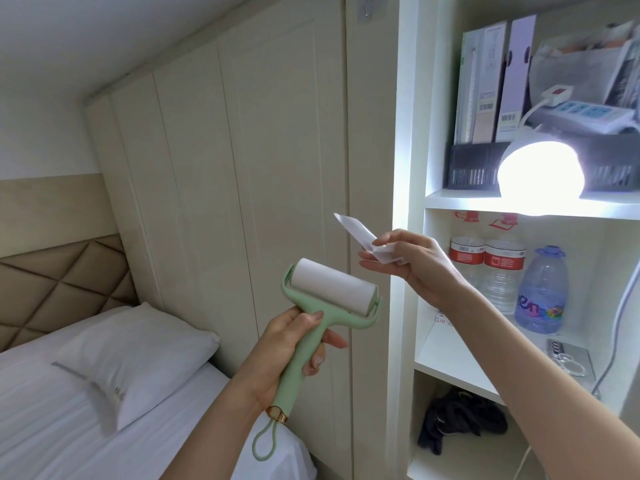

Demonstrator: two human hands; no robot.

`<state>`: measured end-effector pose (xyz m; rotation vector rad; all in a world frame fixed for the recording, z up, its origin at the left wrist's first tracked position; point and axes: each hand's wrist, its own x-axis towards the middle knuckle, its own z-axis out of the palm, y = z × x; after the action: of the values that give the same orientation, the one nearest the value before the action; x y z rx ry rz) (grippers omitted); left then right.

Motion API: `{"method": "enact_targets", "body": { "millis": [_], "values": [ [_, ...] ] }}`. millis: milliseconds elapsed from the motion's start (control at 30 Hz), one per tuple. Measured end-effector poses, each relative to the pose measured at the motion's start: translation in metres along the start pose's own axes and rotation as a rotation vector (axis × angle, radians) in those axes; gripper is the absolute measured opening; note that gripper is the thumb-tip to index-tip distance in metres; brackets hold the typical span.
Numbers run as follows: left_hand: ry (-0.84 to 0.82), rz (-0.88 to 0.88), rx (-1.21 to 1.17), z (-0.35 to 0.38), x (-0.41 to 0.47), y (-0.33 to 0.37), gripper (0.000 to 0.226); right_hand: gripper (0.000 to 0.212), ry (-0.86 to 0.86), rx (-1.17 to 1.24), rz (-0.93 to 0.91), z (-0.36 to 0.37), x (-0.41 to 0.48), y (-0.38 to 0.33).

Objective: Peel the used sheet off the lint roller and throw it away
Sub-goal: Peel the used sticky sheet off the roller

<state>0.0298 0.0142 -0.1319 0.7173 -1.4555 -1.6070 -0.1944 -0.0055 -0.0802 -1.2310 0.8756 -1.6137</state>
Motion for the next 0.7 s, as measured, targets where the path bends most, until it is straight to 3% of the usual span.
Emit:
{"method": "enact_targets", "body": {
  "millis": [200, 400, 567, 700],
  "values": [
    [-0.007, 0.000, -0.008, 0.003, 0.000, -0.001, 0.013, 0.041, 0.069, -0.036, 0.027, 0.005, -0.001, 0.005],
    [0.017, 0.009, -0.032, 0.003, 0.001, -0.001, 0.012, 0.049, -0.110, -0.128, -0.007, 0.001, -0.012, 0.003],
    [0.025, 0.018, -0.018, 0.004, 0.001, -0.002, 0.013, 0.049, -0.040, -0.199, -0.142, -0.005, -0.007, 0.012],
    [0.021, 0.023, -0.023, 0.006, 0.003, -0.001, 0.014, 0.043, 0.136, -0.289, -0.189, -0.005, -0.010, 0.012]
  ]
}}
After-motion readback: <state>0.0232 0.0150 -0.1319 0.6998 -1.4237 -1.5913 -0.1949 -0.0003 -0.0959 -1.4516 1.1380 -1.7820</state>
